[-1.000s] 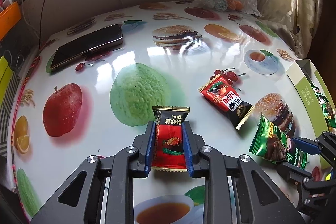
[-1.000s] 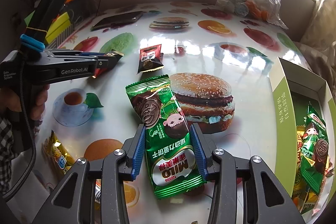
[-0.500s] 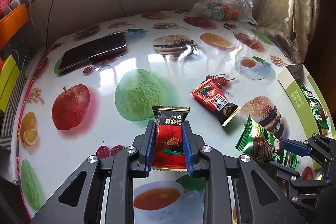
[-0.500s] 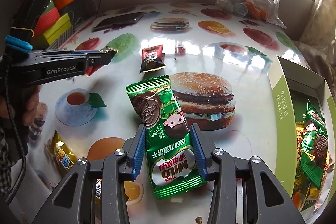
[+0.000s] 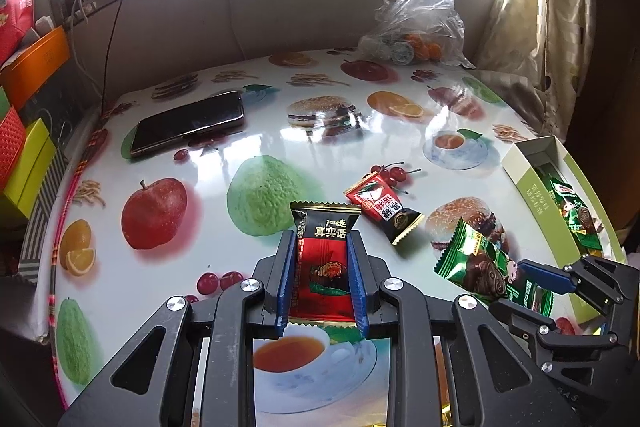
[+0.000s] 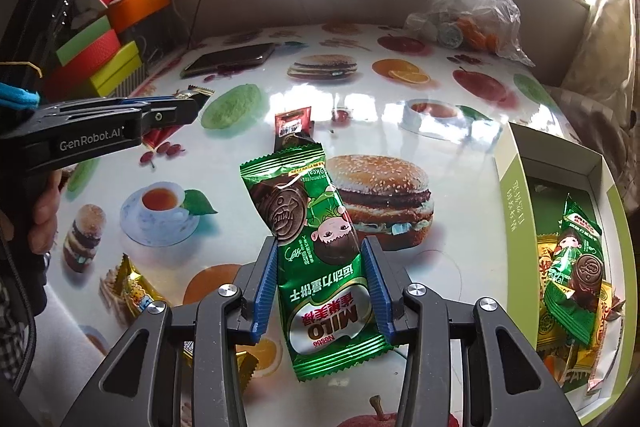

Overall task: Organize snacks
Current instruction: 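Lift and carry the MILO pack and red packet over the green box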

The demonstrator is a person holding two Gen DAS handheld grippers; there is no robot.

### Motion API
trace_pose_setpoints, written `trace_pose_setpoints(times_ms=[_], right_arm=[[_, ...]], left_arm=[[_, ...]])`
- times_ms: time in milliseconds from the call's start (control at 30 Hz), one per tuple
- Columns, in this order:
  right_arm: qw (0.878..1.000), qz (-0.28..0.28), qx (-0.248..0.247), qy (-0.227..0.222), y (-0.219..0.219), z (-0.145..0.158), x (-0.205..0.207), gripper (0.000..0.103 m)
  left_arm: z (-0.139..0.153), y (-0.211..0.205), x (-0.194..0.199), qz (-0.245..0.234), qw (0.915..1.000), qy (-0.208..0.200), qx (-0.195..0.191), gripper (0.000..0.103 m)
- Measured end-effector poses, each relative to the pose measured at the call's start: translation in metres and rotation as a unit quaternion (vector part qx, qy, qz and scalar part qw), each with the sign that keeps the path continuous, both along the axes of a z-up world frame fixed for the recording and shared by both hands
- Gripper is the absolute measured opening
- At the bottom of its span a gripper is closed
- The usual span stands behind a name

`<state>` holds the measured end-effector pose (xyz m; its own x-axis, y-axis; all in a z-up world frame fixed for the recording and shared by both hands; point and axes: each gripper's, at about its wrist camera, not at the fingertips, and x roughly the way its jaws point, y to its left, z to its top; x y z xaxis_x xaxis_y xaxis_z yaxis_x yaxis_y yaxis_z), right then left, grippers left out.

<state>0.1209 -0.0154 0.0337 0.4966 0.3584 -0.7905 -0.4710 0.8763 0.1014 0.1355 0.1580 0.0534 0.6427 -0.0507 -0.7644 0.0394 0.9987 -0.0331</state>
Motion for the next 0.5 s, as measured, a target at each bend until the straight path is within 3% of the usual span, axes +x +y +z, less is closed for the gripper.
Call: trace_pose_setpoints(times_ms=[500], right_arm=[[0.999, -0.029, 0.015, -0.024, -0.025, 0.027, -0.01, 0.04]], left_arm=[[0.025, -0.027, -0.016, -0.02, 0.9995, -0.024, -0.004, 0.026]])
